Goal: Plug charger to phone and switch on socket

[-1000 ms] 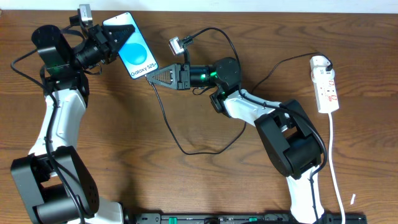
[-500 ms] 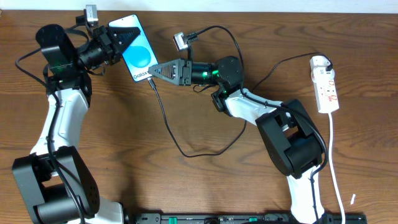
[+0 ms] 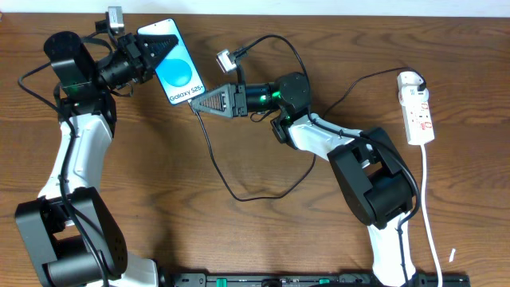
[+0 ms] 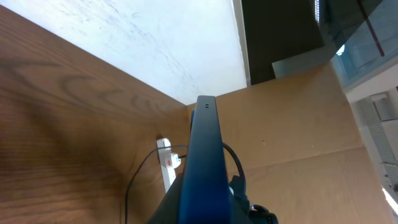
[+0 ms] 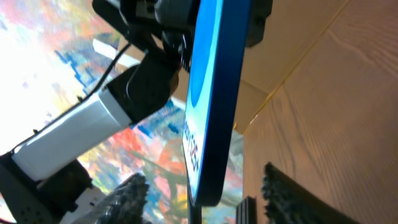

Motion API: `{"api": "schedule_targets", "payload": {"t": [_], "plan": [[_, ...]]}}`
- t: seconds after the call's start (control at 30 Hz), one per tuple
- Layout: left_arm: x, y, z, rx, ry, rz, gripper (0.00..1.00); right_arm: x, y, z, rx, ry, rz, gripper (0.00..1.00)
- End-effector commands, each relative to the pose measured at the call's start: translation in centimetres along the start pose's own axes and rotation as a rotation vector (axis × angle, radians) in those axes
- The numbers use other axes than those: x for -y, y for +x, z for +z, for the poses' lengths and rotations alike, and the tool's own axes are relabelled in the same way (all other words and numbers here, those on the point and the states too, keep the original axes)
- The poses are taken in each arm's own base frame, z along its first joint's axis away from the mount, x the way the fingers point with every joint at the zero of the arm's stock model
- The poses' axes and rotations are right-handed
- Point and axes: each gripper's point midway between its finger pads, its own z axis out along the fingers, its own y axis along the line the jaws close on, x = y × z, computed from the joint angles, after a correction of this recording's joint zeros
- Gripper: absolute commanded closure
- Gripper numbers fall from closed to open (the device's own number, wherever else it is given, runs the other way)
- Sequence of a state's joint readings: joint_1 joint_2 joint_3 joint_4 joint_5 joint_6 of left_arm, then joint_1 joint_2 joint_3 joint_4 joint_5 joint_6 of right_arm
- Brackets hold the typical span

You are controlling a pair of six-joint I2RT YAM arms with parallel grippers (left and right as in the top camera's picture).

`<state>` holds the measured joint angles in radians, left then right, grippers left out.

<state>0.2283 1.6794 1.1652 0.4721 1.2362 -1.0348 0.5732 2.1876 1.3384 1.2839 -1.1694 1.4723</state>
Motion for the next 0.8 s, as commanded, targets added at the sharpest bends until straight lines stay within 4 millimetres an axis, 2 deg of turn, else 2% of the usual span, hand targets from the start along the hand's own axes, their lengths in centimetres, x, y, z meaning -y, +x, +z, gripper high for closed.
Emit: {"api": "schedule_targets", "payload": {"t": [0.0, 0.1, 0.2, 0.5, 0.77], "plan": [[1.45, -0.05, -0.34, -0.012, 0.023, 0.047, 0.92, -0.47, 1.35, 0.65, -0.070, -0.018, -0.024, 0.53], [1.46, -0.05, -0.34, -0.012, 0.023, 0.048, 0.92, -0.52, 1.62, 0.75, -0.083, -0.021, -0.024, 0.58], [1.45, -0.05, -0.34, -0.012, 0.023, 0.047, 0.92, -0.53, 1.70, 0.75, -0.087, -0.021, -0.024, 0.70], [1.45, -0.05, -0.34, -0.012, 0.023, 0.047, 0.92, -0.53, 1.70, 0.75, -0.087, -0.021, -0.023, 0.97], [1.46, -0.04, -0.34, -0.013, 0.024, 0.051, 0.93, -0.51, 1.69, 0.75, -0.087, -0.021, -0.023, 0.99]]}}
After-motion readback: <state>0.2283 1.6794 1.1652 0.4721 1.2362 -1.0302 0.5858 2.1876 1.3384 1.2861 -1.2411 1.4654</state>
